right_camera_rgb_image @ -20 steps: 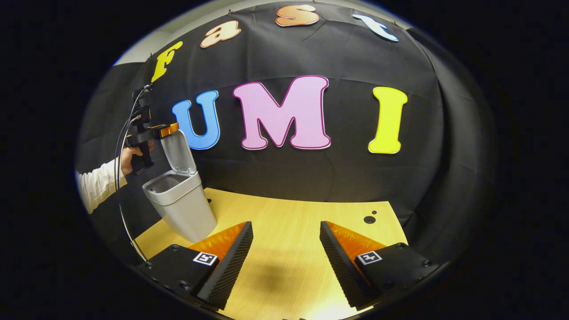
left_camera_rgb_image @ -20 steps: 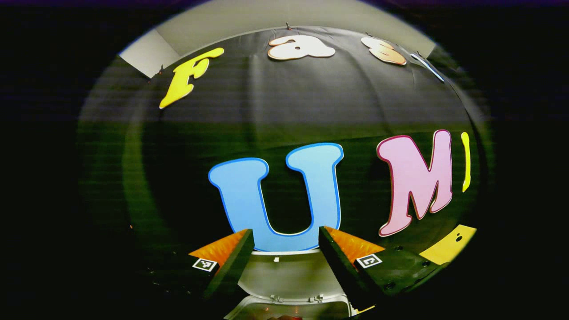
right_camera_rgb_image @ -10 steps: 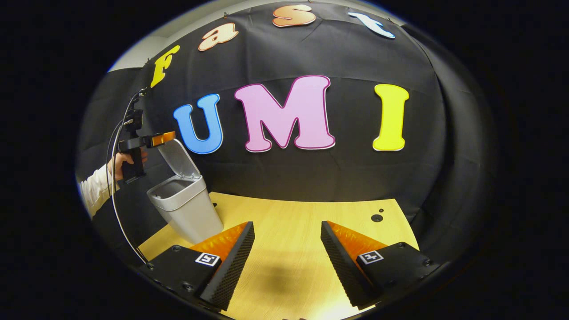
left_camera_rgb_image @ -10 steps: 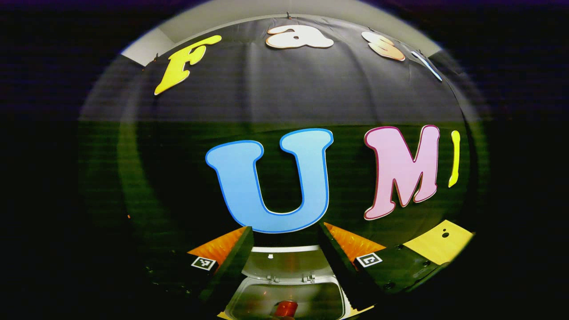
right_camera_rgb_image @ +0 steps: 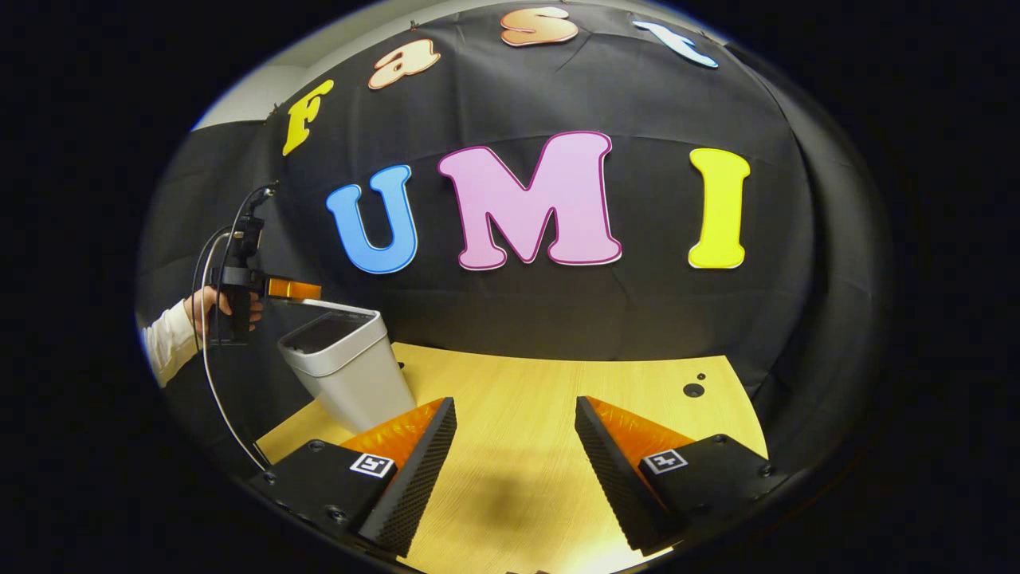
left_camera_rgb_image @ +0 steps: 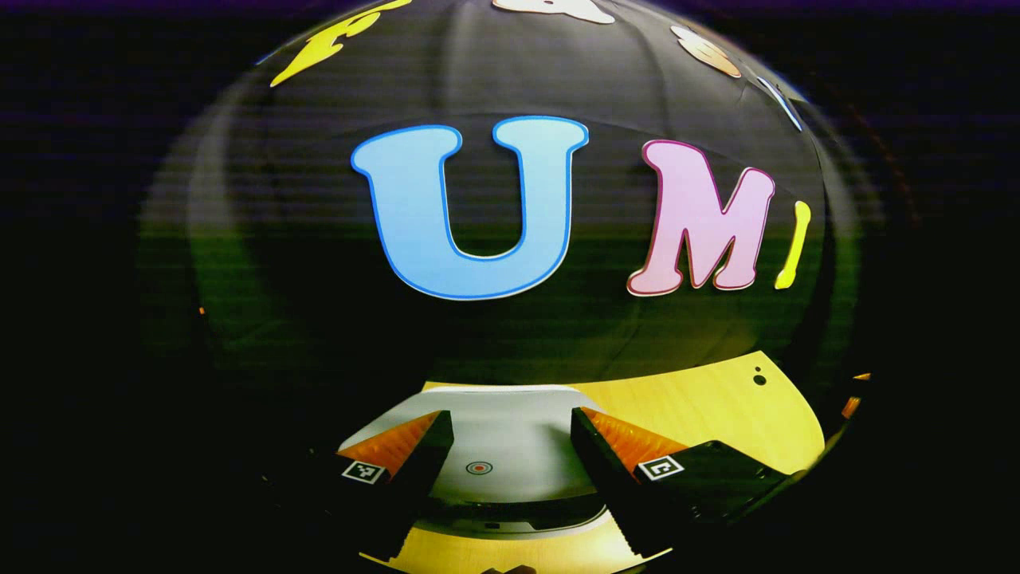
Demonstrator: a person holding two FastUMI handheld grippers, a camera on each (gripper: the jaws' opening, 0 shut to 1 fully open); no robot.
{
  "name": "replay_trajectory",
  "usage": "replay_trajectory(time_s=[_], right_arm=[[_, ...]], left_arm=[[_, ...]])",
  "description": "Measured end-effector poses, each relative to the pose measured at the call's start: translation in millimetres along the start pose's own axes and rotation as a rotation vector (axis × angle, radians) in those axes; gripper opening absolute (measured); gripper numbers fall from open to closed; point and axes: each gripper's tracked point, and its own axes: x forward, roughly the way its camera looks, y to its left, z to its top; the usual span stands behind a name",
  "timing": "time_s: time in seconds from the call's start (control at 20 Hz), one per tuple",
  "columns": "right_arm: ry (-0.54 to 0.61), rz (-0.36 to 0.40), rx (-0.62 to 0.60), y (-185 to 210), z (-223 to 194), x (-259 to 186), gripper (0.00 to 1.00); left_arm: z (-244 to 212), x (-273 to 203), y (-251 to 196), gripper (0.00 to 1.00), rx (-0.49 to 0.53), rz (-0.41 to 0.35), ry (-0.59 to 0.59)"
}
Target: Press the lid of the desktop garbage bin to open it, pick up the crumpled paper on the desktop and throw it into the bin, then pick up the pop can on the desktop and drop it into the bin, and finally close the garbage bin lid.
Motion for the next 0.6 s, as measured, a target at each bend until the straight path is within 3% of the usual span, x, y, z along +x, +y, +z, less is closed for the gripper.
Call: replay_trajectory(time_s=[0.4, 0.6], right_arm=[[-0.002, -0.022, -0.036, -8, -7, -12, 0.97], [-0.007, -0.033, -0.055, -9, -7, -18, 0.96]], left_arm=[[-65, 7, 3, 1.00, 0.026, -0.044, 0.185], [-66, 10, 2, 1.00, 0.070, -0.024, 0.153]])
